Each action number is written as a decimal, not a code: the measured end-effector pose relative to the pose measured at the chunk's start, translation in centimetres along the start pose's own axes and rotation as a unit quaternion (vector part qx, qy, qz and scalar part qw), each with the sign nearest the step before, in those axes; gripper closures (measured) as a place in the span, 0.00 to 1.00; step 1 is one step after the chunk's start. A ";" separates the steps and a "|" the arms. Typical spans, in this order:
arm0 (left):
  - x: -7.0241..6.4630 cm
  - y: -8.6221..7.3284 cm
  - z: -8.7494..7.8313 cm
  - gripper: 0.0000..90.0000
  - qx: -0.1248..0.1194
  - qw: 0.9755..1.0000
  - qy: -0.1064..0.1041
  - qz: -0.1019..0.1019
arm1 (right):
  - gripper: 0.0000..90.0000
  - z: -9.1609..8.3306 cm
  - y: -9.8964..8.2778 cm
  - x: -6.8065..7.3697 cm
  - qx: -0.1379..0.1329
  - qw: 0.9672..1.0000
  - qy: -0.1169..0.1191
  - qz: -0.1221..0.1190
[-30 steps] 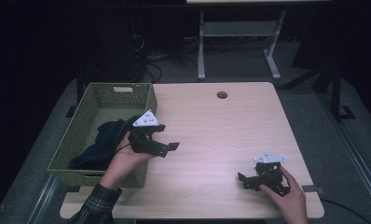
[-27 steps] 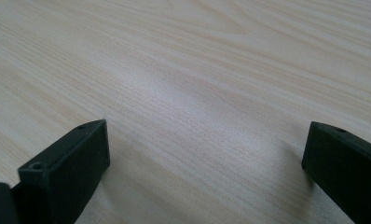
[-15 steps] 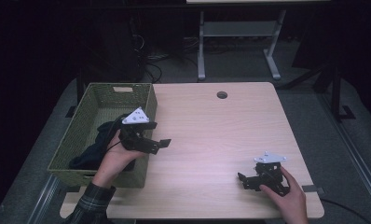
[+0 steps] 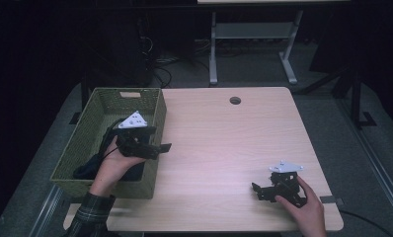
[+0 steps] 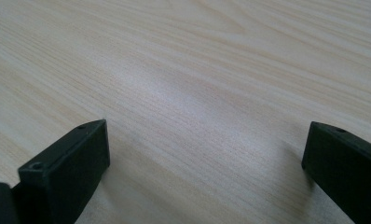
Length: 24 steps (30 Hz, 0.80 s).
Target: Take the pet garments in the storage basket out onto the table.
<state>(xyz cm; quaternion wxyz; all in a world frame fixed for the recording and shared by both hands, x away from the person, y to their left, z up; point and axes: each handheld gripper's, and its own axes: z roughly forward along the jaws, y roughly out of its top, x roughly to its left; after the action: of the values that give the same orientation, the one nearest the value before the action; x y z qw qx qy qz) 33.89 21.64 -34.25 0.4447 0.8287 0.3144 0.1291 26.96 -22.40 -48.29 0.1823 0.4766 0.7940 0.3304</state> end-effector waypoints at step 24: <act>3.0 -1.7 -2.9 0.16 0.009 0.999 0.047 -0.009 | 0.00 0.0 0.0 0.0 0.000 1.000 0.000 0.000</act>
<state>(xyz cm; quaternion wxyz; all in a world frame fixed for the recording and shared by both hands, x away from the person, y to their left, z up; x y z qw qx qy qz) 34.10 26.17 -34.12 0.4234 0.8225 0.3439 0.1612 26.95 -22.40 -48.30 0.1821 0.4769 0.7939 0.3303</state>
